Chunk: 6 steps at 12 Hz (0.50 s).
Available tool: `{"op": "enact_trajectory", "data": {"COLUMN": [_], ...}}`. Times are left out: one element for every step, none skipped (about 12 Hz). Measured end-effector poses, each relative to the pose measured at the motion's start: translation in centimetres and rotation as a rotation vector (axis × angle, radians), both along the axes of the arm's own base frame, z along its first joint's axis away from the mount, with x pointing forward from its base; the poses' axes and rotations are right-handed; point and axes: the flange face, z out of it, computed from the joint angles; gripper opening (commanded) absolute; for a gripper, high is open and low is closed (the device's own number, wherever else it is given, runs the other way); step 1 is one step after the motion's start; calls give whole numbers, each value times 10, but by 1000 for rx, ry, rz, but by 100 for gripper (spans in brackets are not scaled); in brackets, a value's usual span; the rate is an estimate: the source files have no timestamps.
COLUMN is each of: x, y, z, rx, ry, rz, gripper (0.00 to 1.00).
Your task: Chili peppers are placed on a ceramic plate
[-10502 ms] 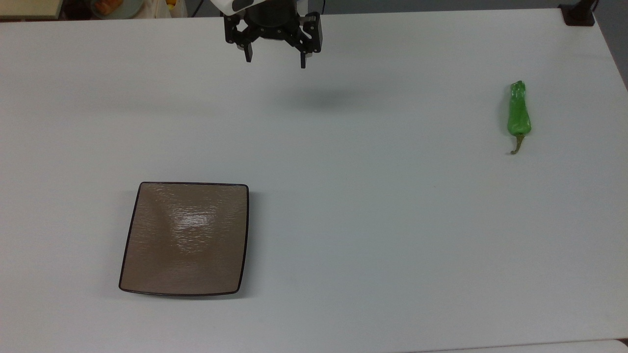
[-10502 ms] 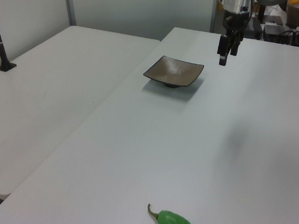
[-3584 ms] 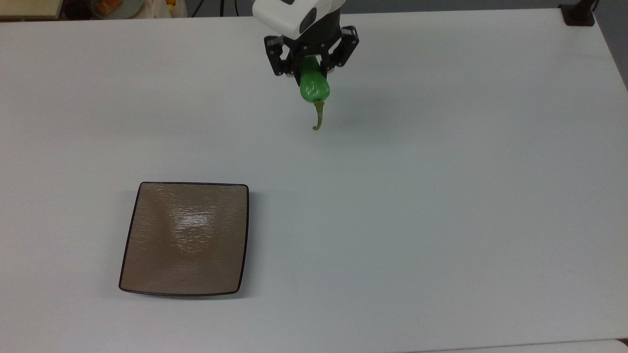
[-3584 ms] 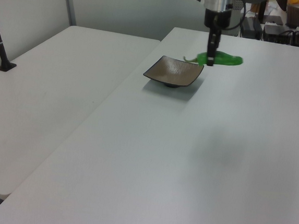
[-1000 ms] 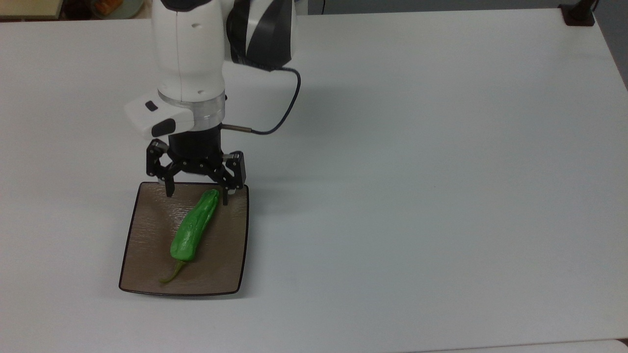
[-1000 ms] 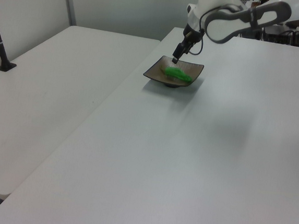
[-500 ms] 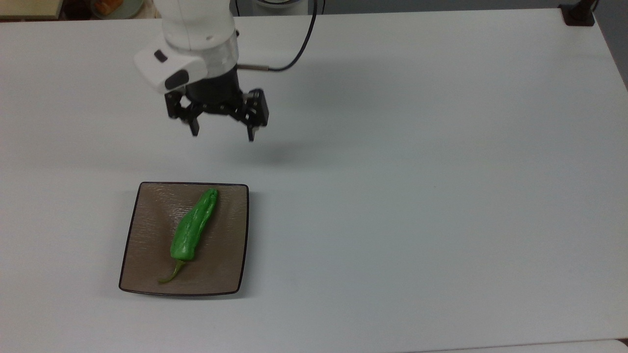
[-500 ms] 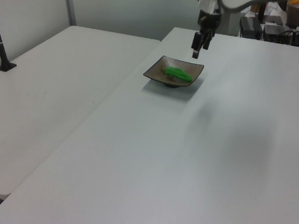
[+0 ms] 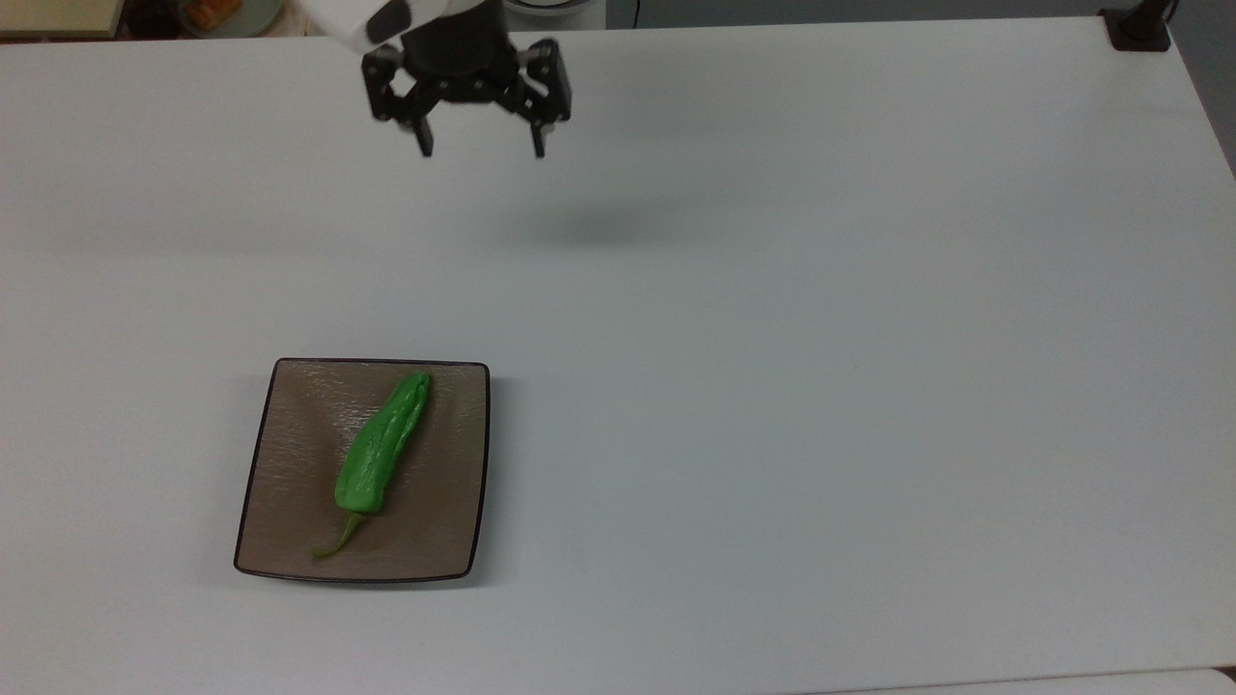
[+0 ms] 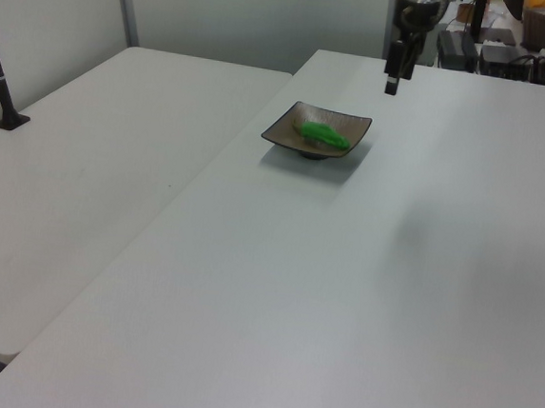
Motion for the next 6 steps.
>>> {"op": "enact_trajectory", "data": {"x": [-13, -21, -26, -30, -31, -32], "y": [11, 19, 24, 26, 25, 21], "z": [5, 9, 12, 14, 14, 12], "rx": [4, 5, 6, 6, 5, 5], "ry": [29, 43, 51, 58, 59, 63], "rz": [23, 40, 50, 55, 53, 47], "gripper": [100, 100, 100, 100, 100, 100]}}
